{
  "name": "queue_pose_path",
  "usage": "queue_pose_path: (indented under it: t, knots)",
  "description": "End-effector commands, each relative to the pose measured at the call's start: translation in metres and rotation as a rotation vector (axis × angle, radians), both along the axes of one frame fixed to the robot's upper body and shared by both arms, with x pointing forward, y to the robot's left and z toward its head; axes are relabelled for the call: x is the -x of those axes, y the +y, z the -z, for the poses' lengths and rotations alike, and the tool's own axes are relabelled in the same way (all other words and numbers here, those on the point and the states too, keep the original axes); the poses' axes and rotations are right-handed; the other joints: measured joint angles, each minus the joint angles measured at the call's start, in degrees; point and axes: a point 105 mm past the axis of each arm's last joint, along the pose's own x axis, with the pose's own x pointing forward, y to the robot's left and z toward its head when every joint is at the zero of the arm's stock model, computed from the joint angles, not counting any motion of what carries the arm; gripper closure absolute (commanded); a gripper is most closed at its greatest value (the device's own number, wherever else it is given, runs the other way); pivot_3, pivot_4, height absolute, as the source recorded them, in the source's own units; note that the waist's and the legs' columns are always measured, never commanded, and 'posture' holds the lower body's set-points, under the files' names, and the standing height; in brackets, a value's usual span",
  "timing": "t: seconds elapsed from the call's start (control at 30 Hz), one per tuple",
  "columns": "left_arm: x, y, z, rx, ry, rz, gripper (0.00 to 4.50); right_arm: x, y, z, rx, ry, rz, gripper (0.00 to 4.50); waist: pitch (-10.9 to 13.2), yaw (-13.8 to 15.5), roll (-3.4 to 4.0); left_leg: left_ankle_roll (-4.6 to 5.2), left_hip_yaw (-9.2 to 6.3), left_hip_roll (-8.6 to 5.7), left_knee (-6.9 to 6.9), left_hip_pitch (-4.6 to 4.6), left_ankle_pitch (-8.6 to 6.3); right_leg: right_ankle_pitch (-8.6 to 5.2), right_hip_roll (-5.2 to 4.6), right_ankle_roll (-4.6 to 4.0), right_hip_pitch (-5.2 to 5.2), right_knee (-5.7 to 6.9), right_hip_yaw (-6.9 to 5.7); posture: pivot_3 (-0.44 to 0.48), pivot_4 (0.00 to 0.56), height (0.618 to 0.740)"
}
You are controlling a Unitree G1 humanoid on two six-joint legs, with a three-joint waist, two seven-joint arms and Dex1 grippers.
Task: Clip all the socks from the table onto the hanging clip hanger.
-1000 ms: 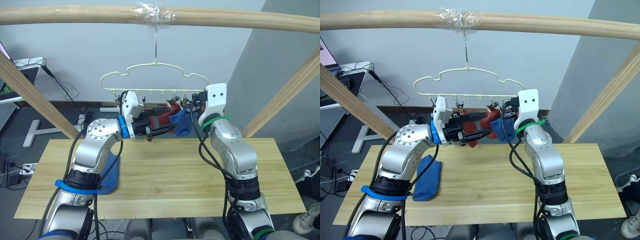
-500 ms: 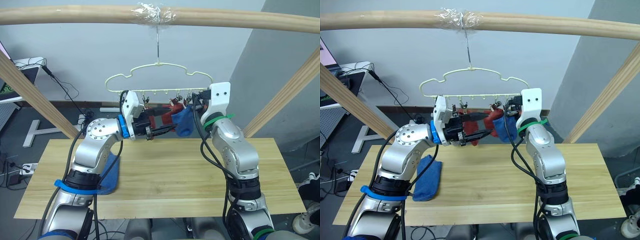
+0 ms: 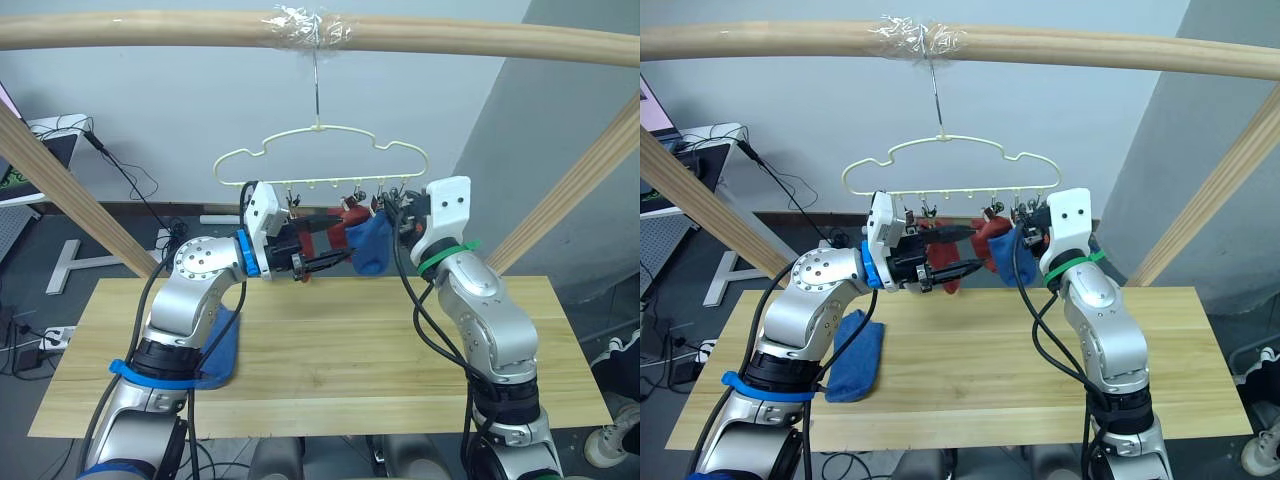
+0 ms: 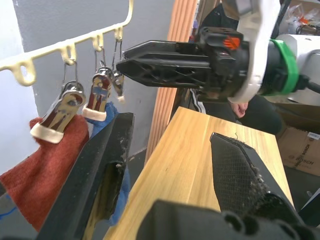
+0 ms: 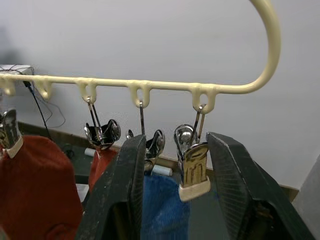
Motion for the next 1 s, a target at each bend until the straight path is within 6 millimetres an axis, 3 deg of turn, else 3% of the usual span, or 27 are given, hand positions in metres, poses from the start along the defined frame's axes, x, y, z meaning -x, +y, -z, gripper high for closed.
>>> queue_pose_path:
  t: [0.03,0.2,0.3,1.0]
  knots:
    - [0.002,0.000,-0.007,0.008,-0.037,0.010,1.70,0.010,-0.004,-0.014,-0.009,-0.061,-0.004,2.53,0.0,0.0,0.00,0.00,0.01,0.00,0.00,0.00,0.00,0.00,0.00,0.00,0.00,0.00,0.01,-0.047,0.192,0.705]
    - [0.003,-0.001,-0.005,0.000,-0.038,0.018,1.70,0.012,-0.006,-0.003,0.028,-0.020,0.015,2.53,0.0,0.0,0.00,0.00,0.02,-0.01,0.00,0.00,0.00,0.00,-0.01,0.00,0.00,0.00,0.02,-0.047,0.192,0.705]
    - [0.002,-0.002,-0.005,-0.004,-0.043,0.021,1.70,0.001,-0.014,0.004,0.028,0.014,0.093,2.53,0.0,0.0,0.00,0.00,0.02,0.00,0.01,0.02,0.00,0.00,0.00,0.00,0.00,0.01,0.03,-0.047,0.189,0.705]
    - [0.002,-0.004,-0.010,-0.005,-0.058,0.019,1.70,-0.029,-0.003,-0.005,-0.024,-0.008,0.124,2.53,0.0,0.0,0.00,0.00,0.03,0.00,0.01,0.01,0.00,0.00,0.00,0.00,0.00,0.02,0.02,-0.037,0.188,0.705]
